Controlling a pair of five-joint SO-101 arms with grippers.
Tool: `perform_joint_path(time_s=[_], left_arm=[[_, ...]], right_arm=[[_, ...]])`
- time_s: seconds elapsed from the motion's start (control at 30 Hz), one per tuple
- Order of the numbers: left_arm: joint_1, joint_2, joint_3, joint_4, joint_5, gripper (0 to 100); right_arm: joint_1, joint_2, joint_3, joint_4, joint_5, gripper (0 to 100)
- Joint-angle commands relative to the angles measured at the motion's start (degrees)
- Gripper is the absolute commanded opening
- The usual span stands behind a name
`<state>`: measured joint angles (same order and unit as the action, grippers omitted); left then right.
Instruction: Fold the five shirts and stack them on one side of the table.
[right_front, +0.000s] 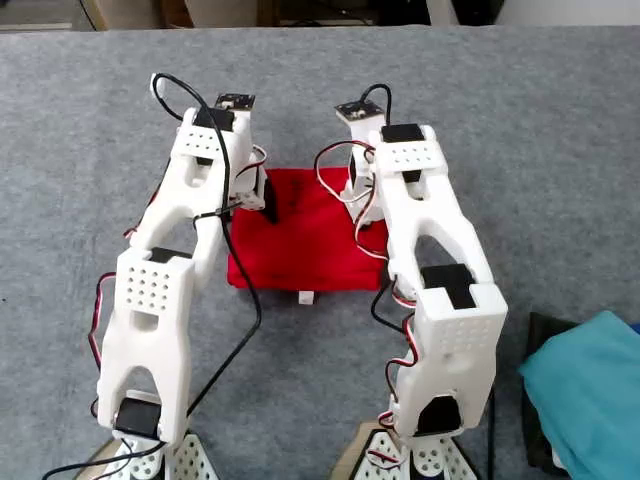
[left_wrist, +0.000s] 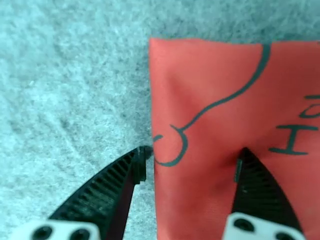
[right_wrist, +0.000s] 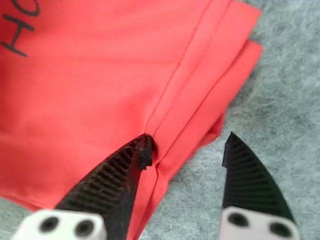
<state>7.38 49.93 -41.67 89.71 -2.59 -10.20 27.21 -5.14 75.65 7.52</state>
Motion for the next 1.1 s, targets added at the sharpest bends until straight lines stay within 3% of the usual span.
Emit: perform_joint_path(time_s=[0.0, 0.33, 0.63, 0.73, 0.9, 1.07], left_arm=[[-0.53, 1.54, -4.66, 2.46, -0.79, 29], [-0.26, 9.36, -13.80, 6.51, -0.53, 29], [0.62, 12.62, -18.37, 8.62, -0.53, 29], [0.62, 12.70, -18.37, 8.62, -0.62, 28], [0.70, 12.70, -18.37, 8.53, -0.88, 16], [1.49, 12.70, -18.29, 8.44, -0.70, 1]], right_arm=[[-0.92, -0.13, -2.51, 0.35, -0.62, 24.3], [-0.92, 7.78, -4.97, 0.26, -2.46, 24.2], [-0.48, 17.71, -16.92, 11.69, -5.01, 24.1], [-0.48, 20.44, -21.05, 14.33, -5.01, 17.8], [-0.22, 23.08, -25.01, 16.62, -5.01, 1.4], [1.71, 23.16, -25.63, 16.44, -5.01, 0.4]])
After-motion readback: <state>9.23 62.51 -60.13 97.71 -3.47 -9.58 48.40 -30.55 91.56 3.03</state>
